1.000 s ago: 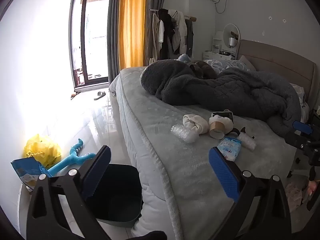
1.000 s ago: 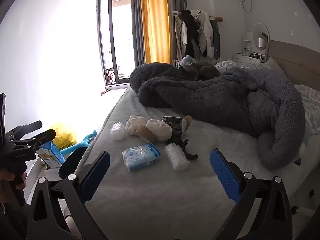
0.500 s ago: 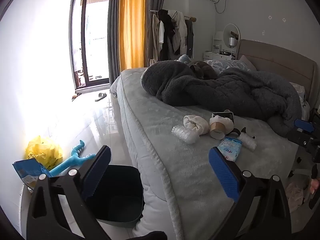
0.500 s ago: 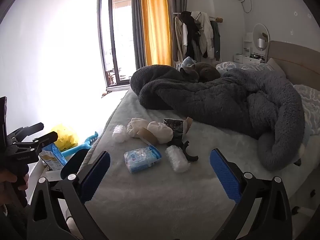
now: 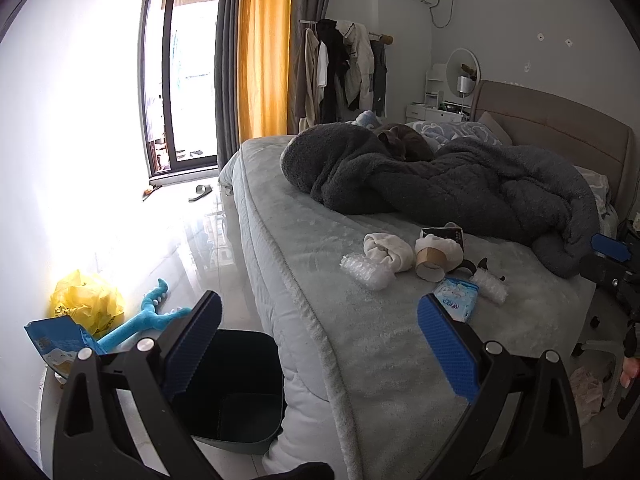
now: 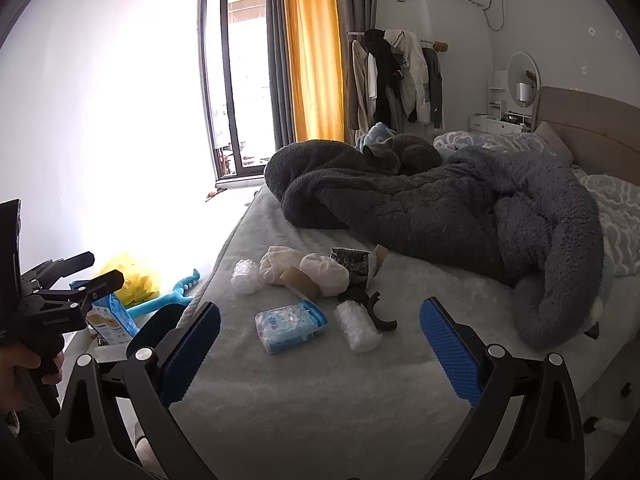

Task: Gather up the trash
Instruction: 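Move both tools toward the trash items on the bed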

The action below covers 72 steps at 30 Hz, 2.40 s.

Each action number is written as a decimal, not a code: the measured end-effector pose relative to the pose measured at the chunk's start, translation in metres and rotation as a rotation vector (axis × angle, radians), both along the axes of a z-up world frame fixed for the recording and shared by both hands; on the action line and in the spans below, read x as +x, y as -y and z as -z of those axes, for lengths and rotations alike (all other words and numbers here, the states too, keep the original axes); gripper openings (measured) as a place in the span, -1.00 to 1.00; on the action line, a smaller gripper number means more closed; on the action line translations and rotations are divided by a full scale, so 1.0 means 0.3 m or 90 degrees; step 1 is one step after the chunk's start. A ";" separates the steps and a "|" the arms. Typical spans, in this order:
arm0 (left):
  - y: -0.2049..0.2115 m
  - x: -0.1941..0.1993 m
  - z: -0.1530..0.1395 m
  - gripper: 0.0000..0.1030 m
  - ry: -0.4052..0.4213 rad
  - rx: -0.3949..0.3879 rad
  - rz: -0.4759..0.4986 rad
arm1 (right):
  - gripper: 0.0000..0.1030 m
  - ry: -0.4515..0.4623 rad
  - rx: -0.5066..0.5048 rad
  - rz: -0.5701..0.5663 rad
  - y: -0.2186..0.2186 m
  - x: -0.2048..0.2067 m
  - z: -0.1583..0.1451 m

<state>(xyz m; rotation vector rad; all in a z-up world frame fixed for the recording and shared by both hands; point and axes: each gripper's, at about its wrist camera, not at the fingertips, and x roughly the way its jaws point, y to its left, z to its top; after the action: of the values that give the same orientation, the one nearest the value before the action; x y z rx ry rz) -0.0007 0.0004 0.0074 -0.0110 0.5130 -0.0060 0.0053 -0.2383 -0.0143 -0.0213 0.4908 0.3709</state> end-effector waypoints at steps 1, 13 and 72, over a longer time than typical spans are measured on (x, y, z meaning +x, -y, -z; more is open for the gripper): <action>0.001 -0.001 -0.002 0.94 0.001 0.001 0.000 | 0.95 0.000 0.001 0.001 0.001 0.000 -0.001; -0.014 -0.013 -0.030 0.94 0.005 -0.001 -0.008 | 0.95 0.014 0.005 0.002 0.005 -0.022 -0.030; 0.150 0.152 0.024 0.72 -0.077 -0.031 0.189 | 0.54 -0.098 0.000 -0.065 0.077 0.104 0.098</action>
<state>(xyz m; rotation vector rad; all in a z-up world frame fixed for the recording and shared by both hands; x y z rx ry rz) 0.0448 -0.0445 0.0002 0.0164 0.6318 -0.3094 0.0366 -0.2614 -0.0438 -0.0175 0.6428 0.4746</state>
